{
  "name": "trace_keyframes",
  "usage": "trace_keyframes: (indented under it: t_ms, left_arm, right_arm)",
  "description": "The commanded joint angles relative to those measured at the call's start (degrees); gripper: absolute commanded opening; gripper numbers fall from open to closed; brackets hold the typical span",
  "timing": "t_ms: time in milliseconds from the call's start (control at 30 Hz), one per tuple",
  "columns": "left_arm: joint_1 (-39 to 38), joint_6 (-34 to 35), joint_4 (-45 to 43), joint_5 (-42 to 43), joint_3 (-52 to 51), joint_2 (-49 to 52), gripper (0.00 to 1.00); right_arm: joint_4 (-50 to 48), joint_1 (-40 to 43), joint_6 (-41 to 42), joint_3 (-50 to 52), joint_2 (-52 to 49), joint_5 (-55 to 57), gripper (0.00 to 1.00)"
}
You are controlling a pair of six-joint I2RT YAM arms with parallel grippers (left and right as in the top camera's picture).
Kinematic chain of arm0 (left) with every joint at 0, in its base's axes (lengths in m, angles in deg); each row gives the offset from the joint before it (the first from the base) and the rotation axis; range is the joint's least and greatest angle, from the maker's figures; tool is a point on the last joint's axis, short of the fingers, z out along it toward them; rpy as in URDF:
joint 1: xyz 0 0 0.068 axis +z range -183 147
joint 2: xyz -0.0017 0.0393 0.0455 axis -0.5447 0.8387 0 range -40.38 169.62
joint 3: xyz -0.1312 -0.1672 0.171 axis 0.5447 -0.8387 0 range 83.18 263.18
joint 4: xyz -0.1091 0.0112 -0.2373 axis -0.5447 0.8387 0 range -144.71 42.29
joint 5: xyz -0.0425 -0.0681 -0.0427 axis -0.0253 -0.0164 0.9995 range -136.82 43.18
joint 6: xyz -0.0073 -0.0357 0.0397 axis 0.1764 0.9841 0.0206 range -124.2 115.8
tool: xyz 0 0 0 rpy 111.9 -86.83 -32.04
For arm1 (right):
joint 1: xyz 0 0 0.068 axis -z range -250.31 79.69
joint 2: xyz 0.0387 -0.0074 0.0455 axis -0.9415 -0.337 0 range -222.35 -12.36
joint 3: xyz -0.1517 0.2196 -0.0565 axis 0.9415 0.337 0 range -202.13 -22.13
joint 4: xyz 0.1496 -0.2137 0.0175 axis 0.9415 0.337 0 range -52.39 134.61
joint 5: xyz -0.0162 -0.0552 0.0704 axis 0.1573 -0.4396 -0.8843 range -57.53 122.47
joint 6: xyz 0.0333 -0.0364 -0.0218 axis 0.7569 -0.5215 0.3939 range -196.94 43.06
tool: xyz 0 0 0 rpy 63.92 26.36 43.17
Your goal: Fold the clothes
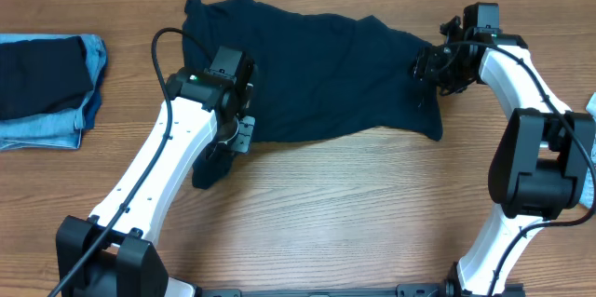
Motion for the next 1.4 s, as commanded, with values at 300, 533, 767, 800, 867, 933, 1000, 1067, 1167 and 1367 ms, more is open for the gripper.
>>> trace_keyframes:
  t_ms: [300, 533, 767, 800, 867, 933, 1000, 1067, 1167, 1367]
  left_arm:
    - [0.0, 0.8, -2.1, -0.9, 0.8, -0.2, 0.06]
    - [0.0, 0.8, -2.3, -0.9, 0.8, -0.2, 0.07]
    - [0.0, 0.8, -2.4, -0.9, 0.8, -0.2, 0.07]
    - [0.0, 0.8, -2.4, -0.9, 0.8, -0.2, 0.07]
    - [0.0, 0.8, -2.4, -0.9, 0.8, -0.2, 0.08]
    - [0.0, 0.8, -2.4, -0.9, 0.8, -0.2, 0.08]
    - [0.0, 0.7, -2.4, -0.9, 0.8, -0.2, 0.08]
    - [0.0, 0.7, -2.5, -0.9, 0.8, -0.2, 0.08]
    - [0.0, 0.7, -2.4, -1.0, 0.8, -0.2, 0.08]
    - [0.0, 0.7, -2.8, -1.0, 0.8, -0.2, 0.09]
  right_arm:
    - [-9.5, 0.0, -8.0, -0.4, -6.6, -5.2, 0.7]
    - [-10.0, 0.0, -8.0, -0.4, -7.3, -9.0, 0.69]
    - [-5.5, 0.0, -8.0, -0.4, -7.3, -13.0, 0.54]
    - [-5.2, 0.0, -8.0, -0.4, -7.3, -12.9, 0.51]
    - [-4.7, 0.0, -8.0, -0.4, -7.2, -12.9, 0.45]
    - [-4.2, 0.0, -8.0, -0.4, -7.1, -12.9, 0.38]
    - [-3.5, 0.1, -8.0, -0.4, -6.4, -12.0, 0.32]
    - [-2.8, 0.1, -7.8, -0.4, -5.3, -9.6, 0.28]
    - [-0.9, 0.1, -7.7, -0.6, -2.8, -5.2, 0.23]
    - [4.9, 0.3, -4.7, -0.6, 4.7, 4.4, 0.19]
